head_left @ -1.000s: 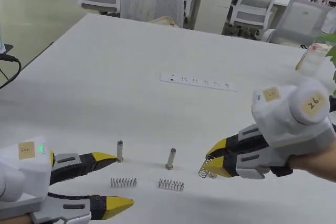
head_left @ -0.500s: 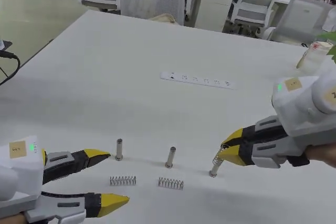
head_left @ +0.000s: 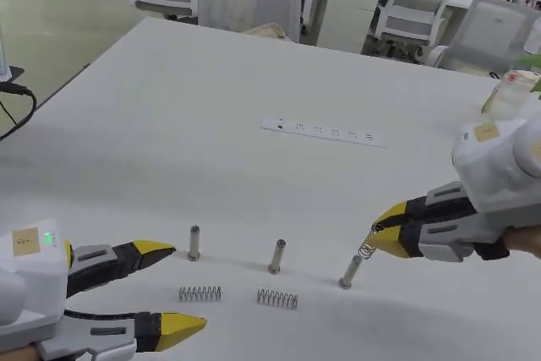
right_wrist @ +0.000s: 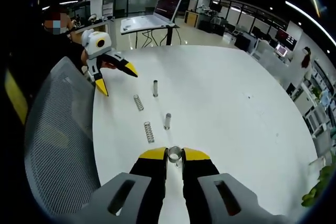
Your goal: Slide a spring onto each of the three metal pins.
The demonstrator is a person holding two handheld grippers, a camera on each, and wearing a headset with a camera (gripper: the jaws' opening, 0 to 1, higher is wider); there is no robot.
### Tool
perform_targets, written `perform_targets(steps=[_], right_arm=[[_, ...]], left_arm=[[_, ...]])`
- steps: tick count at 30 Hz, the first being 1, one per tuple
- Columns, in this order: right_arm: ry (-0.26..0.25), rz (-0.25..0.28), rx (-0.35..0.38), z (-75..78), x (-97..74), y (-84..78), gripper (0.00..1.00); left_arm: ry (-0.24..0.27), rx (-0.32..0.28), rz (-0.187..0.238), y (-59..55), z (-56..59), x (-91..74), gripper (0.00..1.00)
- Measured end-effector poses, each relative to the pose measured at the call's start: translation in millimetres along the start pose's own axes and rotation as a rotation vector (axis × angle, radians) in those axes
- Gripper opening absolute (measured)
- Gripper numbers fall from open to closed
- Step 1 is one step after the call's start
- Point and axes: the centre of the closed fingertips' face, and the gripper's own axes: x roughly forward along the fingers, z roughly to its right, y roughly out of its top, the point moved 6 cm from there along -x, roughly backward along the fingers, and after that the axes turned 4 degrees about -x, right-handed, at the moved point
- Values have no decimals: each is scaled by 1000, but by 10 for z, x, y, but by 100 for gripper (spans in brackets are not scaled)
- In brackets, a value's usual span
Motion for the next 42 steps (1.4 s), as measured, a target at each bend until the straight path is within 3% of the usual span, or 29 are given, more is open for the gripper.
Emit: perform_targets(steps=[15, 31, 42], right_arm=[[-6, -3, 22, 36, 35, -51, 8], [-6, -15, 45, 102, 127, -124, 8], [-4, -15, 72, 146, 199, -186, 8]], left_arm=[[27, -2, -15, -64, -52, -13, 62], [63, -30, -7, -96, -101, -4, 92], [55, -35, -8, -98, -97, 12, 95]])
